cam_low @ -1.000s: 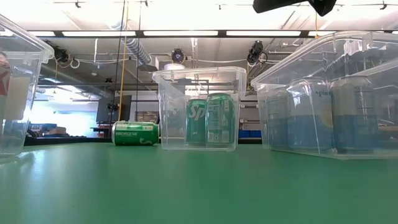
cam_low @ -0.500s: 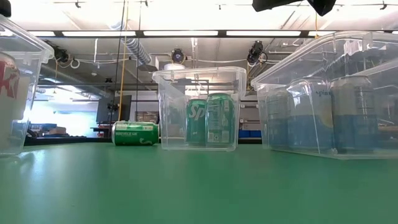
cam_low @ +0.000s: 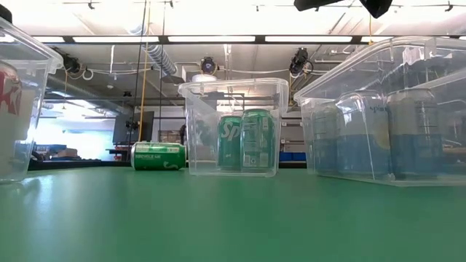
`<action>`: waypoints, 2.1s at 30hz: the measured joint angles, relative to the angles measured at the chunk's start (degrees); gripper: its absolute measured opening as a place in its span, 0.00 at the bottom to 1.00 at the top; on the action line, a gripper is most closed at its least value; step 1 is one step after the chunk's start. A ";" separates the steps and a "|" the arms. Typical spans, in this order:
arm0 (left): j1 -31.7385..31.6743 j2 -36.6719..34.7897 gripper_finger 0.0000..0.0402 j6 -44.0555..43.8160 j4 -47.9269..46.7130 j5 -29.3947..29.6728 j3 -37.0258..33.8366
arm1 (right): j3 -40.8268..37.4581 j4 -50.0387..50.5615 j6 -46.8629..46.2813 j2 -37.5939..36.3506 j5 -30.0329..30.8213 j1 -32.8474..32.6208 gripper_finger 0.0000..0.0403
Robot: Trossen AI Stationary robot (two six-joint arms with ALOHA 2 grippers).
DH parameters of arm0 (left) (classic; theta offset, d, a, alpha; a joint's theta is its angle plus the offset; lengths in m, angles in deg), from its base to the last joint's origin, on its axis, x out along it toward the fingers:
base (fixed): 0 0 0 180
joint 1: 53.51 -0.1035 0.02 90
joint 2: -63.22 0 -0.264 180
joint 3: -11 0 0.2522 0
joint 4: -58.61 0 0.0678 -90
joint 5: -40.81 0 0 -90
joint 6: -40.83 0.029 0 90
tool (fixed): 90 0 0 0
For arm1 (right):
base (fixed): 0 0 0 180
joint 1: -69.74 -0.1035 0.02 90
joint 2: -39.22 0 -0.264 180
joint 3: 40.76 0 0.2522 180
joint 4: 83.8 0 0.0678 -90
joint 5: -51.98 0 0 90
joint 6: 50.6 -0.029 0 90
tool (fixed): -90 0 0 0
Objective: Sort soda cans
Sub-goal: Put the silver soda can into the bottom left transparent bin, then put the green soda can into the top transparent bin
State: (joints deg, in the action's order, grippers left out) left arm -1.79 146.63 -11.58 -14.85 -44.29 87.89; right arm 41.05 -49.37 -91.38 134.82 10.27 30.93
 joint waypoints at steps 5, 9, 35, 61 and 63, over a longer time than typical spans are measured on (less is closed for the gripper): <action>0.00 0.23 0.93 -0.76 0.08 -3.68 -0.19 | 0.00 -0.04 0.00 0.02 0.00 0.00 0.00; -0.02 0.23 0.93 -0.77 -0.06 -6.21 -0.17 | 0.00 -0.04 0.00 0.02 0.00 0.00 0.00; -3.80 0.16 0.88 1.30 -17.08 -10.73 8.89 | 0.00 -0.97 0.91 0.02 0.00 1.07 0.00; -20.18 0.86 0.64 13.24 -18.17 11.56 27.33 | 0.00 -1.77 3.64 0.02 -0.16 1.52 0.00; -24.60 0.87 0.53 18.93 -18.17 11.80 27.33 | 0.00 -1.83 4.35 0.02 -0.20 1.66 0.00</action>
State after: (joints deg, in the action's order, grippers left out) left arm -26.39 147.50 7.35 -33.02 -32.50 115.22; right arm 41.05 -51.21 -87.03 134.84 10.08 32.59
